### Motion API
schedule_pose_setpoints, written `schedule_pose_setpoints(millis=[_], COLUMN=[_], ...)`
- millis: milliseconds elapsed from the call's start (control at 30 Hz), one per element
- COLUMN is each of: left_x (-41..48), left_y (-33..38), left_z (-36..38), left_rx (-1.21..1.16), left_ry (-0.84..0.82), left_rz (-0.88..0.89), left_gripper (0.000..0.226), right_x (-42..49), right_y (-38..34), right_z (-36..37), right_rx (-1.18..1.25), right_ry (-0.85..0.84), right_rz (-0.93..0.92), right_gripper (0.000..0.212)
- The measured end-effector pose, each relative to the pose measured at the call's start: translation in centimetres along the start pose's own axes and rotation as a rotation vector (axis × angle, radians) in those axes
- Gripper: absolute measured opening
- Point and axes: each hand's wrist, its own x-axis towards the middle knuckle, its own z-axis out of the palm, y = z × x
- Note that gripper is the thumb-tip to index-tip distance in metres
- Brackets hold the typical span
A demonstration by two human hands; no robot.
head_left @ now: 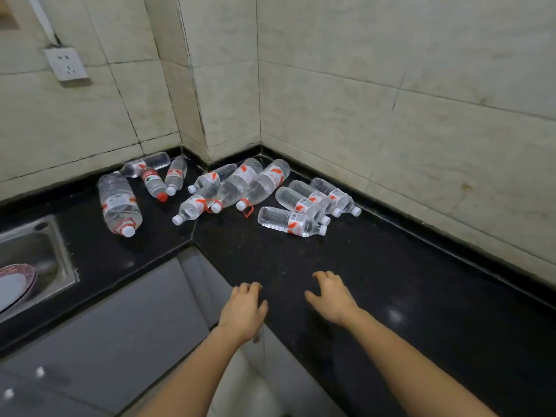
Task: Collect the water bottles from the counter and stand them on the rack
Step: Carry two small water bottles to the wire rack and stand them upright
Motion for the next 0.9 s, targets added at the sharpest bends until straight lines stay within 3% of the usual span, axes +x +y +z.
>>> schedule_pose_setpoints(millis=[167, 500, 600, 733, 900], left_x=[8.0, 22.8, 27.9, 34.2, 39.8], left_y=[1.1, 3.5, 5.1, 7.5, 9.3], left_z=[-0.4, -0.2, -0.6, -1.2, -0.1], left_rx=[0.099, 0.002, -0.002, 0.113, 0.291], left_ry=[-0.058, -0.026, -0.033, -0.072, -0.247], left_rz=[0.112, 0.471, 0.607, 0.748, 1.023], left_gripper=[0.041, 0.040, 0.033, 0.044, 0.044], right_x=[6.4, 16.5, 19.1, 21.9, 24.4], right_y=[1.2, 3.7, 4.1, 4.2, 4.0], right_z=[-1.2, -2.6, -3.1, -3.1, -2.1], right_rx=[0.044, 0.179, 0.337, 0.659, 0.975], right_ry=[0.006, 0.062, 0.134, 0.215, 0.181], right_rz=[0.106, 0.387, 0.518, 0.677, 0.786], right_gripper=[0.056, 0.053, 0.046, 0.035, 0.030])
